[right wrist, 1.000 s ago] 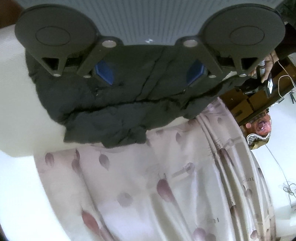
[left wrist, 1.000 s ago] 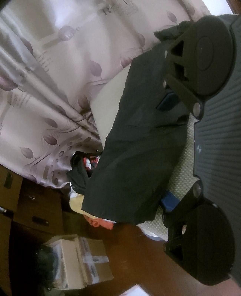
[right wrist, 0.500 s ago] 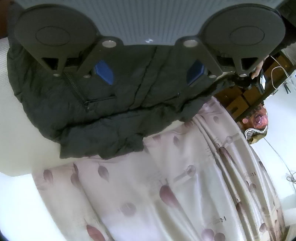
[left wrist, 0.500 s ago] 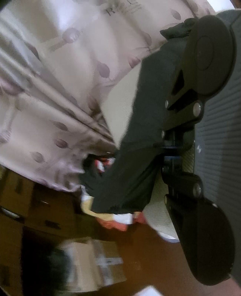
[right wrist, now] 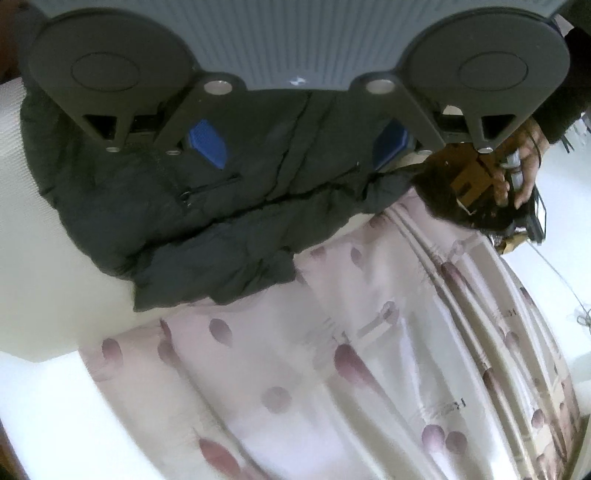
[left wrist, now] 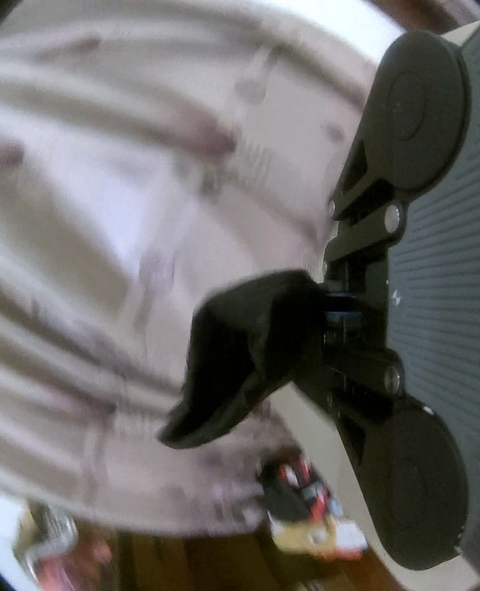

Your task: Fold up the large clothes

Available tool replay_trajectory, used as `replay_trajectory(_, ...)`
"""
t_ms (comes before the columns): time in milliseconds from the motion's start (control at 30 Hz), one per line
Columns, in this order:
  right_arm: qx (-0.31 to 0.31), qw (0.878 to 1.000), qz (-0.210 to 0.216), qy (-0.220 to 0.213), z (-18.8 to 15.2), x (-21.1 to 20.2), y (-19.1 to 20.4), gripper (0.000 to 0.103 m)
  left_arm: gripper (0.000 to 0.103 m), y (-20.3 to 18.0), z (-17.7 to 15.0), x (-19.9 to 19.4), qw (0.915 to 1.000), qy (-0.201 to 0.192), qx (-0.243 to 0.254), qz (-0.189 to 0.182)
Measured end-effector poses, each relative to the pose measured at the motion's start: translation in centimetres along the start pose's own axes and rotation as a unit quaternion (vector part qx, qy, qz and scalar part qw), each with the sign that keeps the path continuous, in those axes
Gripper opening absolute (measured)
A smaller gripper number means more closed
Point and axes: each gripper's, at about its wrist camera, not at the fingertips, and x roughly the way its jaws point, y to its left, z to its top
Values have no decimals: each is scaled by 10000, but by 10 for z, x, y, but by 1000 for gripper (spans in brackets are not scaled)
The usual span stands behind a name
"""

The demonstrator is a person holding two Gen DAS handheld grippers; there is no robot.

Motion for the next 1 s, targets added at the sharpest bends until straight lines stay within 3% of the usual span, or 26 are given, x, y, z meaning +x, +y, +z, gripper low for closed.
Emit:
replay_trajectory(100, 24, 9999, -43, -104, 2, -7, -6, 94, 5, -62, -5, 6, 9980, 0, 499, -376)
replay_trajectory(267, 130, 9994, -90, -292, 4, -20, -17, 94, 5, -151, -35, 19, 9883, 239, 1173, -948)
replay_trajectory(433, 288, 9986, -88, -433, 7, -27, -34, 94, 5, -211, -79, 40, 9754, 584, 1615, -1379)
replay_trajectory(767, 499, 9972, -77, -557, 15, -27, -62, 94, 7, -254, -171, 101, 9495, 1189, 2414, -1617)
replay_trajectory(867, 505, 9970, -79, -580, 19, -26, -68, 94, 20, -255, -190, 104, 9437, 1187, 2533, -1767)
replay_trajectory(933, 489, 9971, -71, -580, 23, -22, -69, 94, 61, -255, -199, 104, 9398, 1128, 2598, -1914)
replay_trajectory(1000, 440, 9975, -75, -556, 30, -17, -70, 94, 83, -254, -206, 95, 9392, 884, 2681, -1955)
